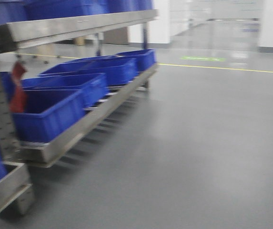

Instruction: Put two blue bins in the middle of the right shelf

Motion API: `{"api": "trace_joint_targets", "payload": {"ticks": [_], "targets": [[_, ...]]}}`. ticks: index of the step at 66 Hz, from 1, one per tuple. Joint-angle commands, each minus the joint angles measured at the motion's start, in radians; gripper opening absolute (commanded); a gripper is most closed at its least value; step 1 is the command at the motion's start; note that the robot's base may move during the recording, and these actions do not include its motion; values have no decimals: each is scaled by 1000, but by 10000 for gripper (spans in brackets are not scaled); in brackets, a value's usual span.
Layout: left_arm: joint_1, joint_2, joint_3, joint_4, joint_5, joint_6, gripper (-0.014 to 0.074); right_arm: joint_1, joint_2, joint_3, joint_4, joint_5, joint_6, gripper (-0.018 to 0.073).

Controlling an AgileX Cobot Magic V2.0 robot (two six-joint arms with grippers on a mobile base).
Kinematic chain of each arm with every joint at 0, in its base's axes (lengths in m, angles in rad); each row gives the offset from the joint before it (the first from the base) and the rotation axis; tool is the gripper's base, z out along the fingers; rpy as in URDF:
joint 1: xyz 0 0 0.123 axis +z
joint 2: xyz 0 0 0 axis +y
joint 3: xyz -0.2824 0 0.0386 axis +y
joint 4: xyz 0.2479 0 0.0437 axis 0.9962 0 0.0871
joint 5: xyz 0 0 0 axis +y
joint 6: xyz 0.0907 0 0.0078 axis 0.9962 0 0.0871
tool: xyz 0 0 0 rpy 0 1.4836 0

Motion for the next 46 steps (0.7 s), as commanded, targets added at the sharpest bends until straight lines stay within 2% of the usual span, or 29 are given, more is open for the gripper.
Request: {"api": "trace_joint_targets", "payload": {"ticks": [1,46], "targets": [[-7,-5,-7,-3,-38,11,-111,5,-14,-6,17,-75,-10,-159],[-7,-1,-7,-3,-40,11,-111,5,-14,-6,17,-75,-10,-159]]}}
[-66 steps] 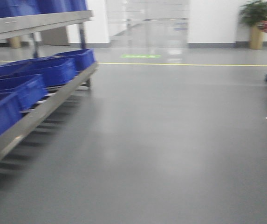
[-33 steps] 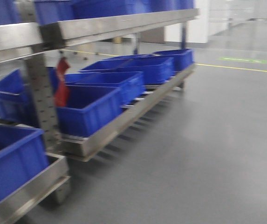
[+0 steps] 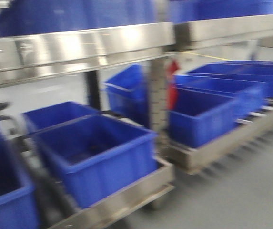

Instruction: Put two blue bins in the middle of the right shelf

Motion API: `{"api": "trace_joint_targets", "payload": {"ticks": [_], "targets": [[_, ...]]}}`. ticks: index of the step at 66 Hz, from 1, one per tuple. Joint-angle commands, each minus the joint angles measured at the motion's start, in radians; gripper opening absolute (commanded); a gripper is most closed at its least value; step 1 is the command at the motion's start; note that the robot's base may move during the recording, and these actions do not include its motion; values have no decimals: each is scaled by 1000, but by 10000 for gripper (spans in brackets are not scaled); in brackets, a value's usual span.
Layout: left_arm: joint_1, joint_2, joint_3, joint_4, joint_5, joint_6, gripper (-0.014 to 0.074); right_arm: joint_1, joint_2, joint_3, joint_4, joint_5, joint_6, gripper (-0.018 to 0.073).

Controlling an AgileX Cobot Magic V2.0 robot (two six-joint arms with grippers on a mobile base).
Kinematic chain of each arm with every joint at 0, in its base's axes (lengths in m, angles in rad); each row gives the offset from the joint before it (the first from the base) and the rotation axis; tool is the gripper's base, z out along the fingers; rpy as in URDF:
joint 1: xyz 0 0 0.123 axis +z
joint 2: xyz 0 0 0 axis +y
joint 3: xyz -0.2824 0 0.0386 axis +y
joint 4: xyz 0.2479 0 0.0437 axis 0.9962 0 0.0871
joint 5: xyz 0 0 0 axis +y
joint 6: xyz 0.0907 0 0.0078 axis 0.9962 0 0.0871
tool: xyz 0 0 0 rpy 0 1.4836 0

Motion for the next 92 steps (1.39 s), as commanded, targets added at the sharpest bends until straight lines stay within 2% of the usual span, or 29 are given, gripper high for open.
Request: {"api": "trace_joint_targets", "payload": {"ticks": [1,92], "targets": [[-7,-3,-7,-3,-38,11,-111,5,-14,-6,17,-75,-10,-159],[-7,-3,-7,-3,-38,11,-111,5,-14,-6,17,-75,-10,-159]]}}
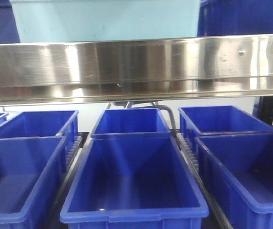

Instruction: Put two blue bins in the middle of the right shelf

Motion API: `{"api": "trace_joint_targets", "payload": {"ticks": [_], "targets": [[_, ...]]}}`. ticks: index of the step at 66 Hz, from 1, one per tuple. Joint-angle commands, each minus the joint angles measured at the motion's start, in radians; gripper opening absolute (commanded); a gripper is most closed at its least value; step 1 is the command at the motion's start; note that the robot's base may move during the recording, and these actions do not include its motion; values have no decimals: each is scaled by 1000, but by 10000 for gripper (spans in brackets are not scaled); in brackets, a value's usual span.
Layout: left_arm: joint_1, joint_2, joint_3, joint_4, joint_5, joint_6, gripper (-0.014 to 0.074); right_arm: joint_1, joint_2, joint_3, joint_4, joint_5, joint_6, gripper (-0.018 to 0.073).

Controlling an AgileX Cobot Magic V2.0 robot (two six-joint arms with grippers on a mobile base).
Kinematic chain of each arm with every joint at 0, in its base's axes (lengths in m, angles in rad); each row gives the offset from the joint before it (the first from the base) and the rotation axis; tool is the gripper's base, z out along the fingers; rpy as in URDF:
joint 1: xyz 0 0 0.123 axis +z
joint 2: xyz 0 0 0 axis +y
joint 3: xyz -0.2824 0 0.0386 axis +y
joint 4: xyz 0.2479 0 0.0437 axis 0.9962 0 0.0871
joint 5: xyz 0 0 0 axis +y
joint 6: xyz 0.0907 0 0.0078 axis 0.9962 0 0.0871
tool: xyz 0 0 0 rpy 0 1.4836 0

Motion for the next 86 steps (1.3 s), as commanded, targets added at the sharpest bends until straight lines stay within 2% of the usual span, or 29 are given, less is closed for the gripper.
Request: {"api": "trace_joint_targets", "payload": {"ticks": [1,86], "targets": [[-7,-3,-7,-7,-38,11,-111,5,-16,-6,17,-75,-7,-159],[-7,1,-7,11,-62,11,-111,5,-16,-6,17,-74,-7,-159]]}}
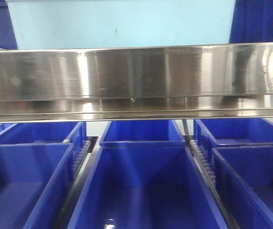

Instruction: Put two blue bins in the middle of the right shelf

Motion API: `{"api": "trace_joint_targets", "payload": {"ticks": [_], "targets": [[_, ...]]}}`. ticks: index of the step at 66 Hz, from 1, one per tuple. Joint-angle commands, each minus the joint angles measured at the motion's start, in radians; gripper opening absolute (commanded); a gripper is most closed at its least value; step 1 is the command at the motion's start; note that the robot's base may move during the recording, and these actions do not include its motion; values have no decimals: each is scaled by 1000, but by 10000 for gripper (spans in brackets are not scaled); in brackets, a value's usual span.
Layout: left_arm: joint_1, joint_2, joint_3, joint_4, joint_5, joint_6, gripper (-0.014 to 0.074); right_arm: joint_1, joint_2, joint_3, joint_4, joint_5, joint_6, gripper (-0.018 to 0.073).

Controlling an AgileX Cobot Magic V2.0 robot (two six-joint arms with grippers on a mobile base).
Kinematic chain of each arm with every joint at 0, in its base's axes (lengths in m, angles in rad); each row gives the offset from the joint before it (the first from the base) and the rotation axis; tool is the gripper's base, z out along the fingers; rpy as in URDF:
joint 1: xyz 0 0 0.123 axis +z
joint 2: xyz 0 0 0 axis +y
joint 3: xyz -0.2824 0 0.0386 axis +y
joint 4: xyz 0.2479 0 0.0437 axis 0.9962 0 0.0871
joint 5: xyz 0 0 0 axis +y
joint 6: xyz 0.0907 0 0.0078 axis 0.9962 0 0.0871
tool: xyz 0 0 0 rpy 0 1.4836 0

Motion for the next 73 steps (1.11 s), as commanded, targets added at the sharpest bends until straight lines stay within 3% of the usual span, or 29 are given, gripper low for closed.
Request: {"api": "trace_joint_targets", "payload": {"ticks": [1,34,73], "targets": [[-7,-1,-7,3,-46,11,-111,5,-16,-6,17,-74,-4,-159],[-7,-1,-7,3,-54,11,-111,5,-16,-6,17,-74,-4,-159],[-7,-1,-7,-17,-288,11,-111,5,-16,-6,16,-58,-4,-159]]}}
